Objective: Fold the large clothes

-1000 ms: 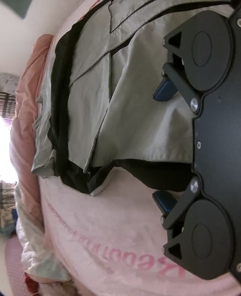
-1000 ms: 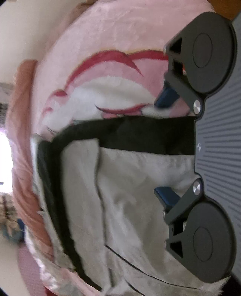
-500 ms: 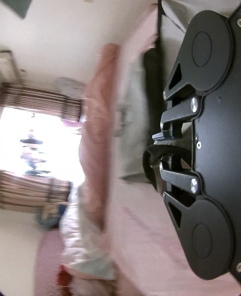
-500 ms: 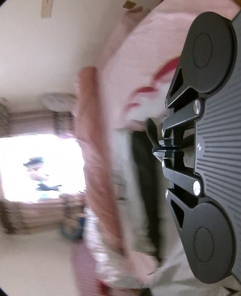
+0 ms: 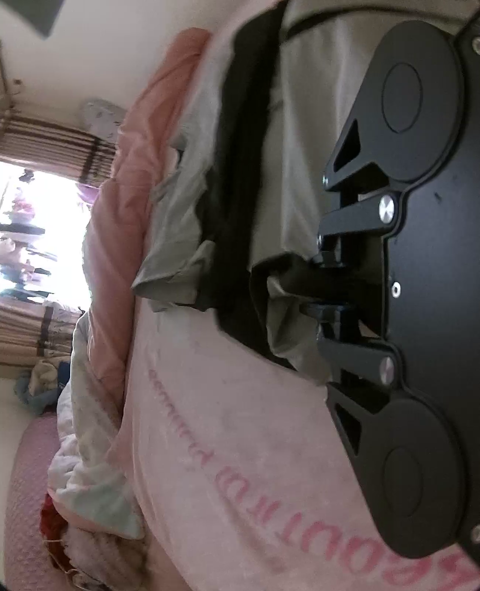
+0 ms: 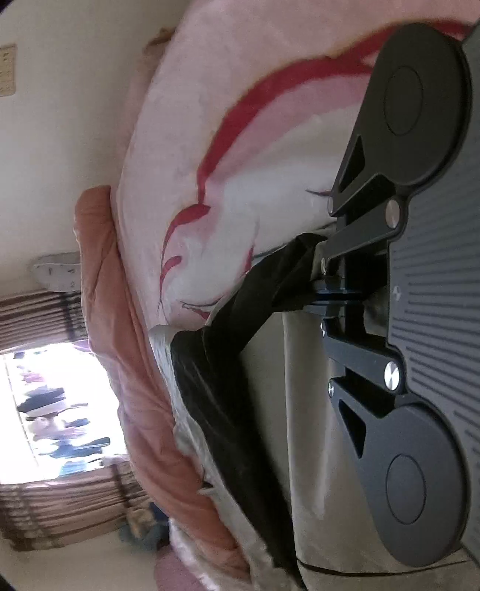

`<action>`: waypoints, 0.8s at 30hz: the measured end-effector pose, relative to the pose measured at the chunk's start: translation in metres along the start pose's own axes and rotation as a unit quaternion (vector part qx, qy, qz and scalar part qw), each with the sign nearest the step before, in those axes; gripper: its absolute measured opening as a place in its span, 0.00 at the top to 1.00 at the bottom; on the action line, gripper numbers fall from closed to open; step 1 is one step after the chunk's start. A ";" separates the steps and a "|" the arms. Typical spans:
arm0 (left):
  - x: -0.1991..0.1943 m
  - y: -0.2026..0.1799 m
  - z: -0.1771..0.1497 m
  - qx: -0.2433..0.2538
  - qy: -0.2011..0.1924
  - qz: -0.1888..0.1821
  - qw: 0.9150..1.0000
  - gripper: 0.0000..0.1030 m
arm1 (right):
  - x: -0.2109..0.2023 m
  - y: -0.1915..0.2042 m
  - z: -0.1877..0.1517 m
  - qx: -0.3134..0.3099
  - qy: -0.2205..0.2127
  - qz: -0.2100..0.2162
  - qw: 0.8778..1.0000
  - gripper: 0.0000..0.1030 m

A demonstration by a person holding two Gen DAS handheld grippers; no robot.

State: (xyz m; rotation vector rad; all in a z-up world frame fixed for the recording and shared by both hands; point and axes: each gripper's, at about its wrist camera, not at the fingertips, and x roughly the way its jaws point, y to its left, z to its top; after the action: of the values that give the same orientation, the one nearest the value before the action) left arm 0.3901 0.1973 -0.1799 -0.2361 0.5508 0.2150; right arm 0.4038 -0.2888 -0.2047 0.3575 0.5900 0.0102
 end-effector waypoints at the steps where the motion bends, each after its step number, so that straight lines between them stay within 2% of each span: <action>1: 0.001 -0.003 0.000 0.010 -0.001 0.005 1.000 0.79 | 0.002 -0.001 0.001 0.004 0.003 0.003 1.000 0.99; 2: 0.000 -0.006 0.002 0.019 -0.001 0.012 1.000 0.78 | 0.000 0.001 0.003 0.002 0.005 0.002 1.000 0.99; 3: -0.001 -0.010 0.003 0.029 0.000 0.021 0.999 0.72 | 0.000 0.004 0.004 -0.003 0.008 0.001 1.000 0.99; 4: 0.004 -0.005 0.007 0.035 0.001 0.030 0.999 0.62 | -0.002 0.005 0.006 -0.010 0.011 -0.001 1.000 0.96; 6: -0.003 0.001 0.015 0.037 0.004 0.050 0.998 0.49 | -0.010 0.006 0.014 -0.012 0.019 0.005 1.000 0.83; 8: -0.019 0.007 0.025 0.020 -0.006 0.067 0.998 0.28 | -0.031 -0.003 0.022 0.006 0.014 0.005 1.000 0.74; 9: -0.032 0.008 0.028 0.015 -0.017 0.073 0.997 0.10 | -0.040 -0.006 0.027 0.017 0.007 0.007 1.000 0.68; 10: -0.046 0.010 0.033 0.015 -0.026 0.067 0.997 0.01 | -0.050 -0.009 0.029 0.025 -0.004 0.011 1.000 0.59; 11: -0.059 0.013 0.038 0.018 -0.033 0.053 0.998 0.00 | -0.060 -0.012 0.031 0.026 -0.011 0.017 0.999 0.54; 13: -0.083 0.014 0.039 0.027 -0.036 0.031 0.999 0.00 | -0.078 -0.016 0.032 0.008 -0.014 0.035 0.999 0.30; 15: -0.099 0.012 0.032 0.039 -0.022 0.019 0.999 0.00 | -0.093 -0.017 0.026 -0.017 -0.012 0.049 0.999 0.22; 18: -0.109 0.011 0.013 0.043 0.009 0.008 0.999 0.00 | -0.103 -0.018 0.010 -0.028 -0.002 0.043 0.999 0.20; 24: -0.090 0.015 -0.026 0.019 0.073 -0.018 0.997 0.00 | -0.085 -0.018 -0.020 -0.020 0.082 0.063 0.994 0.20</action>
State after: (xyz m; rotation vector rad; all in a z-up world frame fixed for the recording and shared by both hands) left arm 0.2989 0.1915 -0.1556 -0.2262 0.6953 0.1522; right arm 0.3210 -0.3085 -0.1801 0.3566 0.7270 0.1743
